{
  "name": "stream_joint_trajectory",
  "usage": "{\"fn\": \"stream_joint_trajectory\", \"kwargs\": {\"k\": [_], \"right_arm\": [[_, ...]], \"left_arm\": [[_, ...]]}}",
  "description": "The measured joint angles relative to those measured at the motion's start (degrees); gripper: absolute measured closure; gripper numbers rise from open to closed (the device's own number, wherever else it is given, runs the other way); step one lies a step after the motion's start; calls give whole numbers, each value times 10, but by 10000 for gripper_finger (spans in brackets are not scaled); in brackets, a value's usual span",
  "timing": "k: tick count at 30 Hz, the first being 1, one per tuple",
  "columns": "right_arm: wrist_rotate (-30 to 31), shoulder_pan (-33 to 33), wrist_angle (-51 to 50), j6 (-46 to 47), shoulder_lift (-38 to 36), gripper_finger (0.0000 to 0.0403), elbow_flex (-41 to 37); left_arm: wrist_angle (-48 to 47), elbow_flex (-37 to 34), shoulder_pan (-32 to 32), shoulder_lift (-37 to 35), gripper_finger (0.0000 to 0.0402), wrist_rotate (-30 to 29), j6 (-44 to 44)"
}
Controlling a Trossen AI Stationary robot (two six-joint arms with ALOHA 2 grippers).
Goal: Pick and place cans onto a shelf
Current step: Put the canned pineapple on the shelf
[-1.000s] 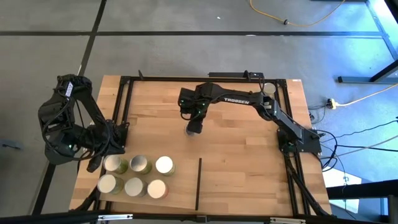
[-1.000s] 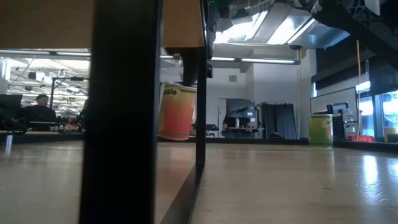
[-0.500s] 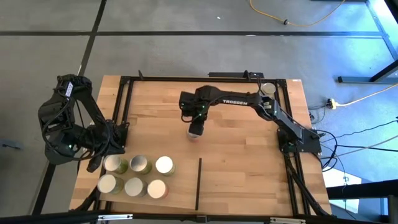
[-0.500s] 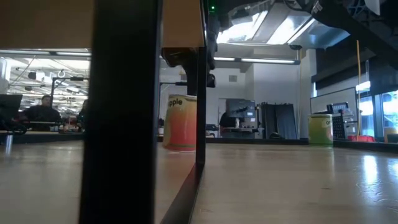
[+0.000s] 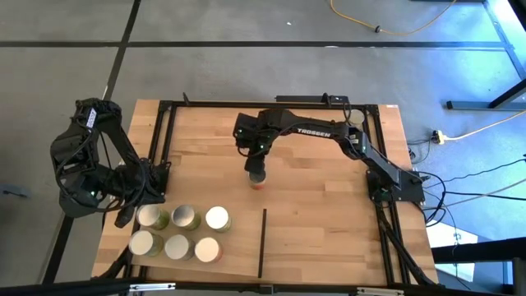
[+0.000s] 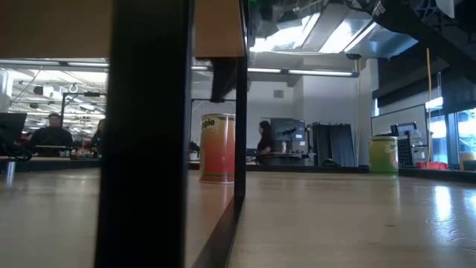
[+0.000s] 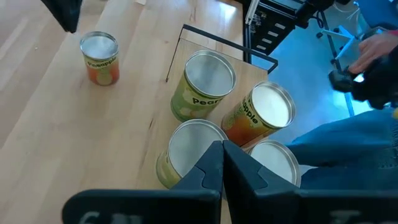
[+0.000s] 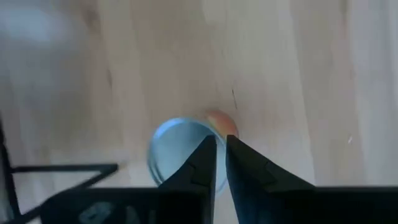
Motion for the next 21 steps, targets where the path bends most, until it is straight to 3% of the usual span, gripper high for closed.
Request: {"fn": "stream_joint_trajectory", "kwargs": {"k": [2, 7, 10, 21], "right_arm": [[-1, 0, 4, -1, -3, 364, 17], [-4, 1, 7, 0, -44, 364, 7], [-5, 6, 4, 2, -69, 369, 7], [-4, 28, -34, -17, -182, 392, 8]], "left_arm": [[0, 0, 0, -3, 401, -12, 12], [0, 0, 13, -22, 401, -108, 59], [-1, 0, 44, -38, 401, -109, 87], [17, 0, 270, -57, 401, -149, 221]]}}
